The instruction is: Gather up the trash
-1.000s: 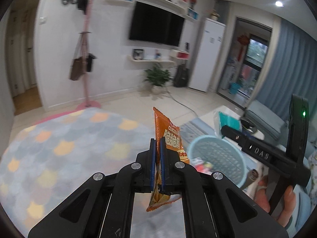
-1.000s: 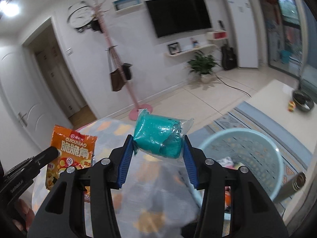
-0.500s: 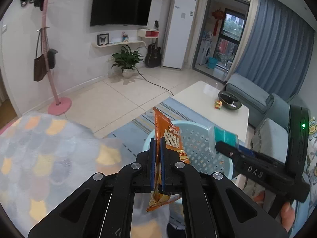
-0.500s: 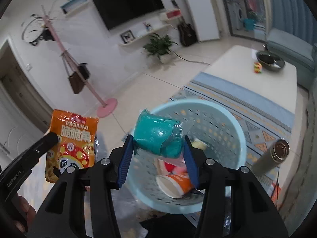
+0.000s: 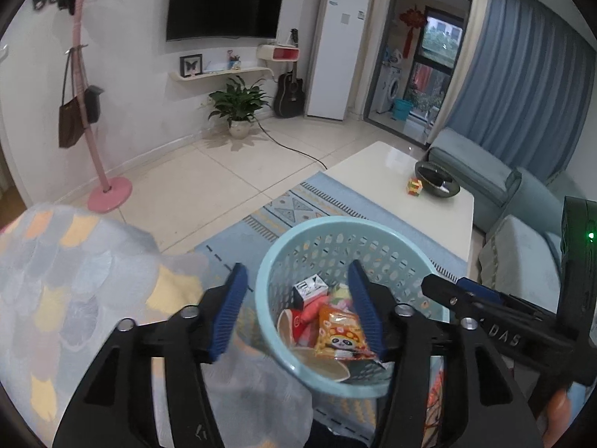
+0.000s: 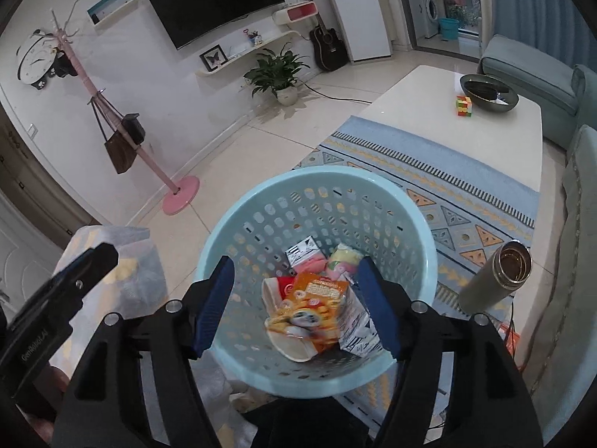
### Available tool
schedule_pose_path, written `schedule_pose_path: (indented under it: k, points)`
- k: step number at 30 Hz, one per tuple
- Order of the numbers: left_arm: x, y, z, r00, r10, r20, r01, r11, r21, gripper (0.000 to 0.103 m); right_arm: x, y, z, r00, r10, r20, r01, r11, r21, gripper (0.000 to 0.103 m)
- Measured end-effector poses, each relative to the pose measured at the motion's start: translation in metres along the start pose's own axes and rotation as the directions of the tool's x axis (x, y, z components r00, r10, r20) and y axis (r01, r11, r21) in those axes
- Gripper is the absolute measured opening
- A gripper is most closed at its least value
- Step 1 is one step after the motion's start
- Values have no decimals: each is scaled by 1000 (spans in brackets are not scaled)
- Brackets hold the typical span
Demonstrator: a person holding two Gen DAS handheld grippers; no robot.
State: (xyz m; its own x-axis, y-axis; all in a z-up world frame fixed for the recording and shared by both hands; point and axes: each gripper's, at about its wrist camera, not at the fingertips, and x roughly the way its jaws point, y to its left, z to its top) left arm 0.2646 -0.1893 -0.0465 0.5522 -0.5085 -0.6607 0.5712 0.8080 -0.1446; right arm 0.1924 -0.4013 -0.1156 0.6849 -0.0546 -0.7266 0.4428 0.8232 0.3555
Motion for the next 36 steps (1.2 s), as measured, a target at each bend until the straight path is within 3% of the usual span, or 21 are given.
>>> schedule_pose_path:
  k: [7, 11, 17, 22, 28, 36]
  points:
    - [-50, 19, -20, 996, 55, 73, -52, 998, -46, 84, -33, 34, -11, 999, 43, 32, -40, 995, -91, 65]
    - [-77, 32, -35, 989, 108, 105, -101, 992, -72, 88, -55, 59, -21, 996, 49, 75, -36, 987, -159, 70]
    - [-99, 53, -62, 948, 285, 144, -267, 954, -133, 89, -78, 85, -39, 985, 37, 170, 2, 974, -226, 71]
    - [-122, 52, -84, 913, 352, 207, -329, 934, -138, 89, -100, 94, -59, 955, 30, 295, 48, 966, -255, 71]
    - [-136, 44, -96, 892, 355, 281, -332, 935, -127, 91, -117, 98, -74, 927, 18, 375, 89, 959, -268, 71]
    - [-141, 55, -100, 904, 312, 293, -279, 948, -150, 94, -133, 96, -90, 916, 10, 401, 108, 956, -272, 73]
